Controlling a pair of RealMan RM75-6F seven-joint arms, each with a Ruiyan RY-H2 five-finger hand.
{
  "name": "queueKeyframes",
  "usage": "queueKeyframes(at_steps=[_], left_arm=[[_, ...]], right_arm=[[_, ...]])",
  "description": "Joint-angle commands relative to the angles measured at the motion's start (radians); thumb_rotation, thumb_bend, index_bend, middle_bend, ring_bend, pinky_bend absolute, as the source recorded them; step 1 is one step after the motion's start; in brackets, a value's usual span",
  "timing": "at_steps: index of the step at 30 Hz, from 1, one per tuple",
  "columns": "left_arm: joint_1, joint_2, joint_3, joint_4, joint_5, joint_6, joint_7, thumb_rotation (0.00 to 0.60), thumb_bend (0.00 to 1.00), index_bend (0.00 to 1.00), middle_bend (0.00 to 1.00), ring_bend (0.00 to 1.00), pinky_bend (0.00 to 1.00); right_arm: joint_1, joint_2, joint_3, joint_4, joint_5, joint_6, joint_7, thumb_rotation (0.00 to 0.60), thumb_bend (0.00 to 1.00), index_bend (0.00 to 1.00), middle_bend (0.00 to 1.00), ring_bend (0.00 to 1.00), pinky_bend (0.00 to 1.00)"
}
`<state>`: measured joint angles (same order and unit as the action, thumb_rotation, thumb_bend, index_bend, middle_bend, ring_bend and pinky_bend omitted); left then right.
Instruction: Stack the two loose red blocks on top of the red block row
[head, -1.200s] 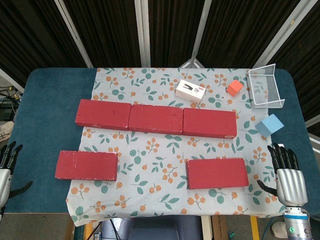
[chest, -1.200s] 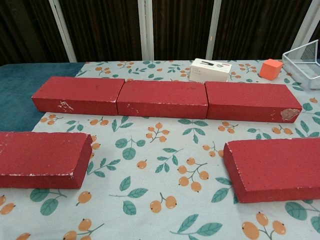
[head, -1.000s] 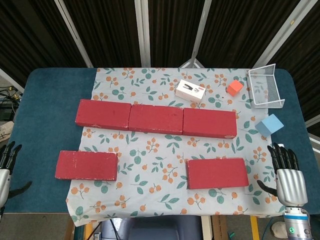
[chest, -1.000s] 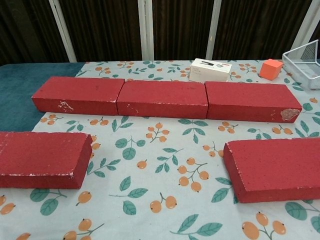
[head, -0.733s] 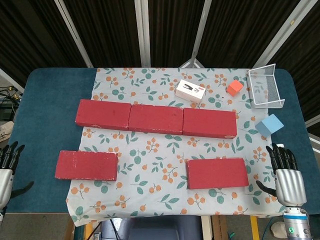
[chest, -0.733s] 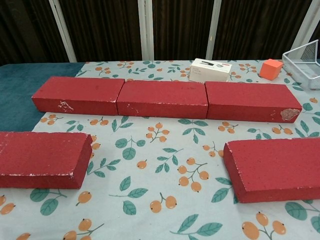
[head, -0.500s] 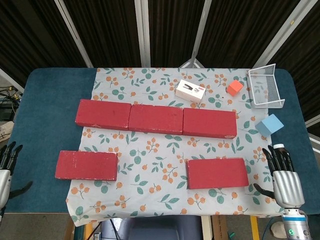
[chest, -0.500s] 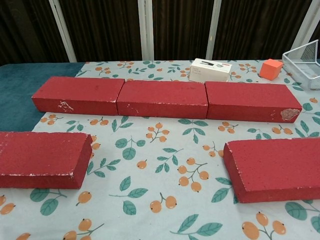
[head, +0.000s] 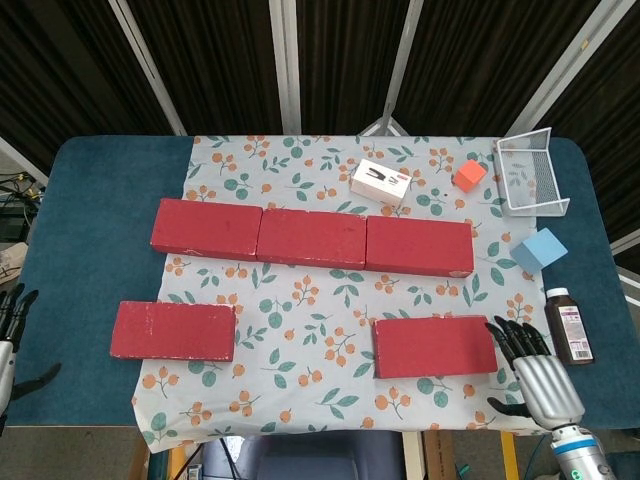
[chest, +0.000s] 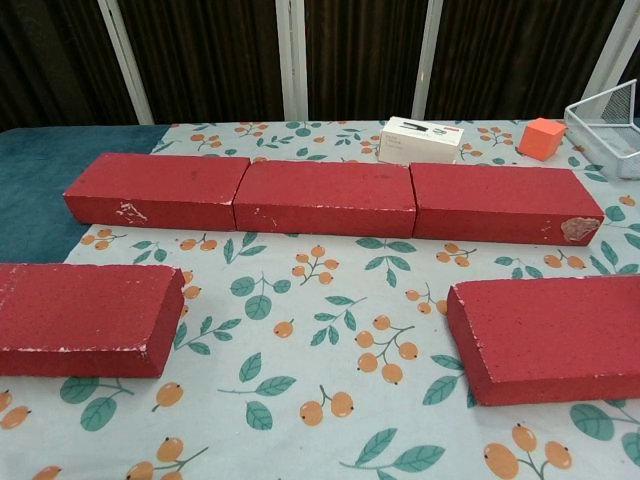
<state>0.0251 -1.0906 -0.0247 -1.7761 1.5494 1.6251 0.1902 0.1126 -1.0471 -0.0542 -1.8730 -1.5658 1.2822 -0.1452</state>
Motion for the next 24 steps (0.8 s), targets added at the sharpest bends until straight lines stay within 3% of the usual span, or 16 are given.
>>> queueKeyframes(at_steps=[1, 8, 24], left_arm=[[0.003, 0.004, -0.005, 0.004, -0.01, 0.004, -0.011, 0.6, 0.0, 0.08, 0.0, 0.0, 0.05], [0.002, 0.007, -0.011, 0.01, -0.02, -0.001, -0.024, 0.6, 0.0, 0.08, 0.0, 0.0, 0.05], [0.0, 0.006, -0.021, 0.015, -0.041, -0.006, -0.024, 0.6, 0.0, 0.08, 0.0, 0.0, 0.05]], right_arm=[[0.052, 0.001, 0.016, -0.085, 0.082, -0.092, -0.131, 0.6, 0.05, 0.0, 0.0, 0.0, 0.0], [0.106, -0.038, 0.052, -0.175, 0.251, -0.151, -0.303, 0.6, 0.05, 0.0, 0.0, 0.0, 0.0], [0.226, -0.176, 0.107, -0.186, 0.519, -0.162, -0.546, 0.6, 0.05, 0.0, 0.0, 0.0, 0.0]])
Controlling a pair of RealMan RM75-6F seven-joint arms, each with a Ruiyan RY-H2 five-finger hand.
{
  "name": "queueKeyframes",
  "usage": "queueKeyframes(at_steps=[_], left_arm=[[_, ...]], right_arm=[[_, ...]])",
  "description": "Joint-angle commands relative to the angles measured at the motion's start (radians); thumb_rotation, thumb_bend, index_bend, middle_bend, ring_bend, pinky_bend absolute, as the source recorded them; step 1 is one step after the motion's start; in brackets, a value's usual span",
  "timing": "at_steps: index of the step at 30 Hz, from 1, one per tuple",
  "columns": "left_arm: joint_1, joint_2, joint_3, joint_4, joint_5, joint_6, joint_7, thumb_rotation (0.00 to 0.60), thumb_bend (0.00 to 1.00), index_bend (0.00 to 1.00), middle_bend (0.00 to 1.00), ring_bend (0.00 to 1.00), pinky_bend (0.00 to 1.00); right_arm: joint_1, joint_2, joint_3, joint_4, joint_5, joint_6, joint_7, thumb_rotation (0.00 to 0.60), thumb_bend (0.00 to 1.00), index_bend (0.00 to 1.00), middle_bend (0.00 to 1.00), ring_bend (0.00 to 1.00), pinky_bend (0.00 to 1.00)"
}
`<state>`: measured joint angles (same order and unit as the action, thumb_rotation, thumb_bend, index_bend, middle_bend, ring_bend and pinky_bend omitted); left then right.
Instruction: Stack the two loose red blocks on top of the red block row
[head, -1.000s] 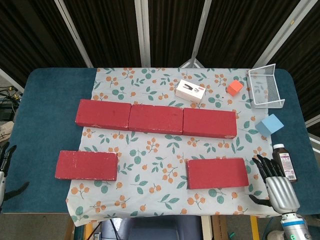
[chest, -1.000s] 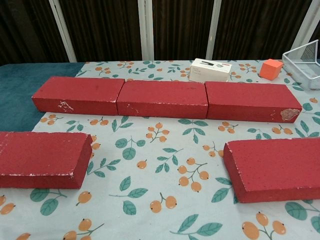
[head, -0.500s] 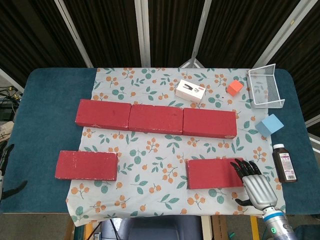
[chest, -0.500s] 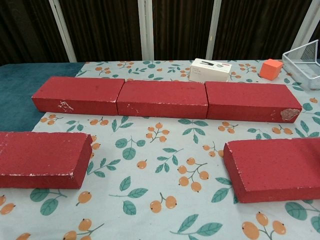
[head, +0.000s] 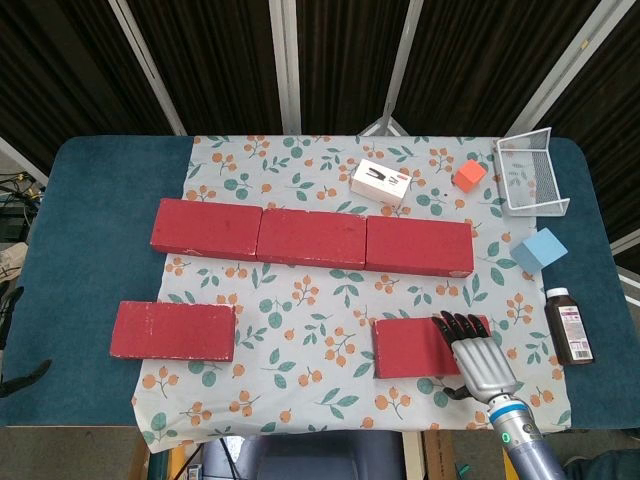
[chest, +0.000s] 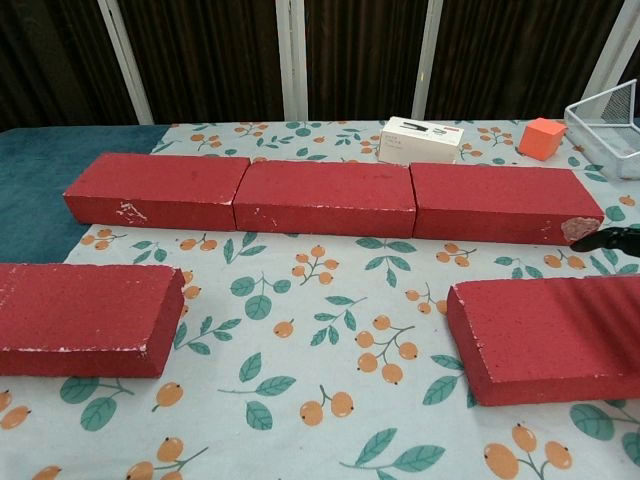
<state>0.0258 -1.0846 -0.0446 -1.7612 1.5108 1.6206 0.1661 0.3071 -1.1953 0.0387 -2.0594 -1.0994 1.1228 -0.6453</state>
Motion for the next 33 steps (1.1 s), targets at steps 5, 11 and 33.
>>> queueKeyframes(at_steps=[5, 11, 33], left_arm=[[-0.003, -0.002, -0.006, 0.005, -0.013, -0.006, 0.002, 0.6, 0.0, 0.08, 0.0, 0.0, 0.05], [-0.004, -0.003, -0.008, 0.003, -0.019, -0.008, 0.009, 0.6, 0.0, 0.08, 0.0, 0.0, 0.05], [-0.006, -0.013, -0.009, -0.006, -0.026, -0.012, 0.044, 0.6, 0.0, 0.08, 0.0, 0.0, 0.05]], right_arm=[[0.066, -0.062, 0.02, 0.01, 0.115, 0.012, -0.093, 0.6, 0.05, 0.0, 0.0, 0.0, 0.0], [0.094, -0.086, 0.019, 0.027, 0.155, 0.023, -0.112, 0.6, 0.05, 0.0, 0.0, 0.0, 0.0], [0.181, -0.134, -0.001, 0.078, 0.258, 0.023, -0.145, 0.6, 0.05, 0.0, 0.0, 0.0, 0.0]])
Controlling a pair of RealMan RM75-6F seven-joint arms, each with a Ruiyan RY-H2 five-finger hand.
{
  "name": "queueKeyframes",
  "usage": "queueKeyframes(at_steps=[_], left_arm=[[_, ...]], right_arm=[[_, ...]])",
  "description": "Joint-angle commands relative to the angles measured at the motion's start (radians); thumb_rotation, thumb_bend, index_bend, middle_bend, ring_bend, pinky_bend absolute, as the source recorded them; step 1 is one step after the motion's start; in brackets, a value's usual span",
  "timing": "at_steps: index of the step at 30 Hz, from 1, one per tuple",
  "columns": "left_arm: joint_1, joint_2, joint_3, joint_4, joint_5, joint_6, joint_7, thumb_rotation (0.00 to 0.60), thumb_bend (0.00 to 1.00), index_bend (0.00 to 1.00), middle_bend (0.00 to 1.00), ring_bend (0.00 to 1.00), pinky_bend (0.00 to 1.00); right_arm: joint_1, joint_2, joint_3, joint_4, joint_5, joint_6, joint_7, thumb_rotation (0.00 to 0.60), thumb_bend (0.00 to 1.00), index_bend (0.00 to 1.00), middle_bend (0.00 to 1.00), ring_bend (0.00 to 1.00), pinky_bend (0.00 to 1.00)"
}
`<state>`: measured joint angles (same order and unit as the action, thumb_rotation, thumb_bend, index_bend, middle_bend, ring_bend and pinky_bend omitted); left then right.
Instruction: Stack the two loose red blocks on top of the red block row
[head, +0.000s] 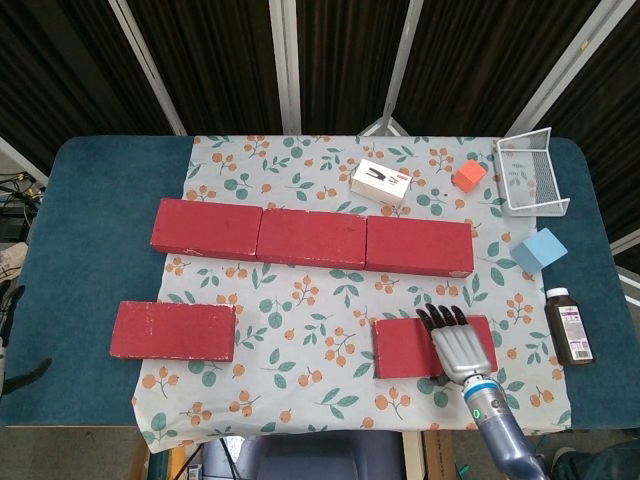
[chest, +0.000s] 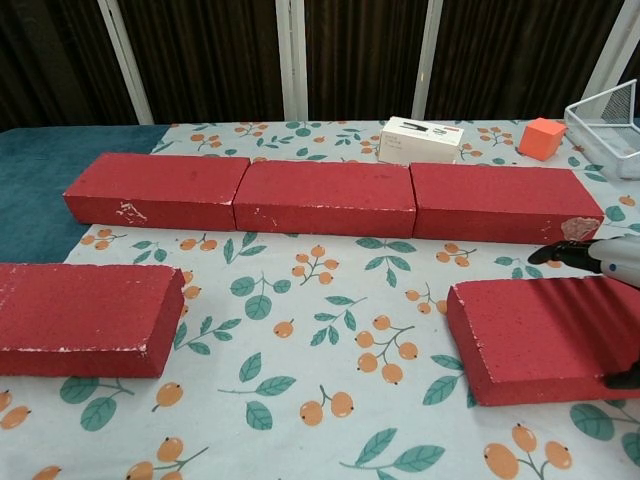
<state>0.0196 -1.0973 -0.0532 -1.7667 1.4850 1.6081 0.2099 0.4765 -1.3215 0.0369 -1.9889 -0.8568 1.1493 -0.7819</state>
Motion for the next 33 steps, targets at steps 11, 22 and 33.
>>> queueKeyframes(at_steps=[11, 22, 33], left_arm=[[-0.001, -0.002, -0.003, 0.001, -0.008, -0.003, 0.004, 0.6, 0.0, 0.08, 0.0, 0.0, 0.05], [-0.003, -0.003, -0.002, 0.001, -0.01, -0.007, 0.007, 0.6, 0.0, 0.08, 0.0, 0.0, 0.05], [-0.004, -0.003, -0.001, 0.001, -0.008, -0.007, 0.008, 0.6, 0.0, 0.08, 0.0, 0.0, 0.05]], right_arm=[[0.07, -0.048, -0.003, 0.032, 0.103, 0.011, -0.069, 0.6, 0.05, 0.0, 0.01, 0.0, 0.0], [0.104, -0.057, -0.022, 0.034, 0.148, 0.028, -0.099, 0.6, 0.05, 0.16, 0.19, 0.0, 0.0], [0.113, -0.063, -0.036, 0.032, 0.128, 0.06, -0.088, 0.6, 0.05, 0.35, 0.26, 0.04, 0.0]])
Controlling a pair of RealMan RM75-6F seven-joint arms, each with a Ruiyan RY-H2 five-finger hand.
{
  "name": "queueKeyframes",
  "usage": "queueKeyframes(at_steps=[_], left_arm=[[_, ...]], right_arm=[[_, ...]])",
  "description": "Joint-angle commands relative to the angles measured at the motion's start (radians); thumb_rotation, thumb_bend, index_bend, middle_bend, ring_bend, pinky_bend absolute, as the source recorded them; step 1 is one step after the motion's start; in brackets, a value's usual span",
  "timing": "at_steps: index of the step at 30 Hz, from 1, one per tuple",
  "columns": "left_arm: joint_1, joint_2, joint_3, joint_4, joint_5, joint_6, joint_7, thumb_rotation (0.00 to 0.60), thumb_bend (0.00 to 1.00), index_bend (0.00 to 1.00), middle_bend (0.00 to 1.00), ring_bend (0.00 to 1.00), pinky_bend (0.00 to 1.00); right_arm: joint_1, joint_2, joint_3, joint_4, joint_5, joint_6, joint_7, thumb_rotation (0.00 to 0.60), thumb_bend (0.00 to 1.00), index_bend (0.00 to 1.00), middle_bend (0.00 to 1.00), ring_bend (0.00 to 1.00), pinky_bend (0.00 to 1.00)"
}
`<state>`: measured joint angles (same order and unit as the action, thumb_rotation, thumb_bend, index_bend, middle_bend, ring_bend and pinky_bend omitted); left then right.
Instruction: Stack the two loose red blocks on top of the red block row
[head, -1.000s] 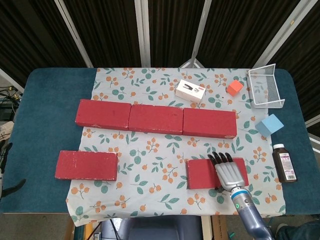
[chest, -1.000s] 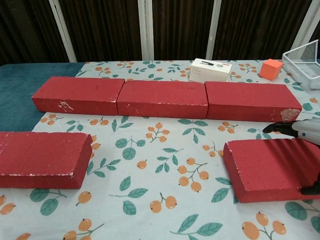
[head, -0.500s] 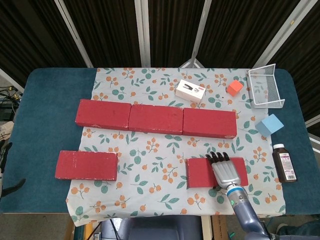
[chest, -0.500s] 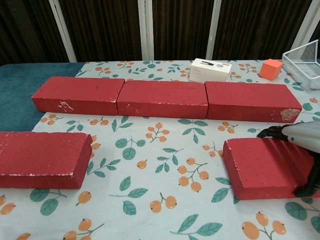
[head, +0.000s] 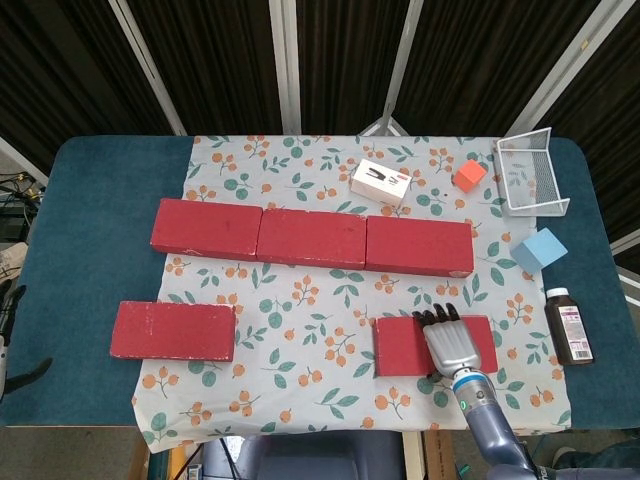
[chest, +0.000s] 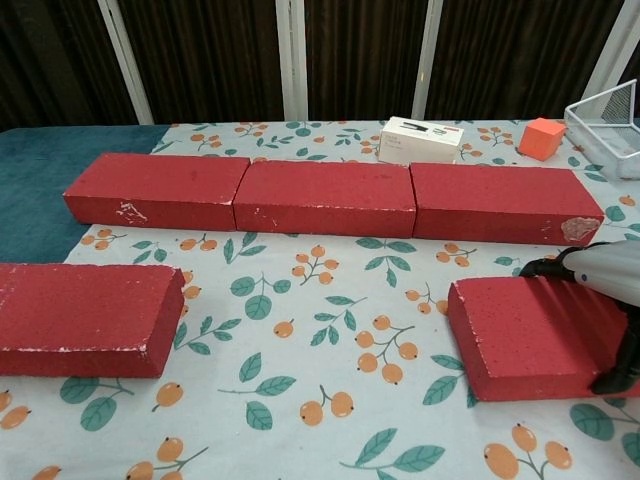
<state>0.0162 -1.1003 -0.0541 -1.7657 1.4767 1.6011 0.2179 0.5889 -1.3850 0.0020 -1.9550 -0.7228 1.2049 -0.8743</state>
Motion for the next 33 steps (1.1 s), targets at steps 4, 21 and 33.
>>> queueKeyframes(at_steps=[4, 21, 33], left_arm=[[-0.001, 0.0, 0.001, -0.001, 0.001, -0.001, 0.0, 0.6, 0.0, 0.08, 0.0, 0.0, 0.05], [-0.011, -0.013, -0.016, 0.015, -0.039, -0.017, 0.019, 0.6, 0.0, 0.08, 0.0, 0.0, 0.05], [-0.005, -0.029, -0.044, 0.012, -0.092, 0.008, 0.063, 0.6, 0.0, 0.08, 0.0, 0.0, 0.05]], right_arm=[[0.002, 0.011, 0.0, -0.016, -0.017, 0.019, 0.006, 0.6, 0.05, 0.39, 0.26, 0.04, 0.0], [0.239, 0.324, 0.288, -0.259, 0.357, 0.012, -0.093, 0.6, 0.05, 0.4, 0.26, 0.05, 0.0], [0.648, 0.216, 0.443, 0.068, 0.937, -0.114, -0.219, 0.6, 0.05, 0.42, 0.26, 0.06, 0.0]])
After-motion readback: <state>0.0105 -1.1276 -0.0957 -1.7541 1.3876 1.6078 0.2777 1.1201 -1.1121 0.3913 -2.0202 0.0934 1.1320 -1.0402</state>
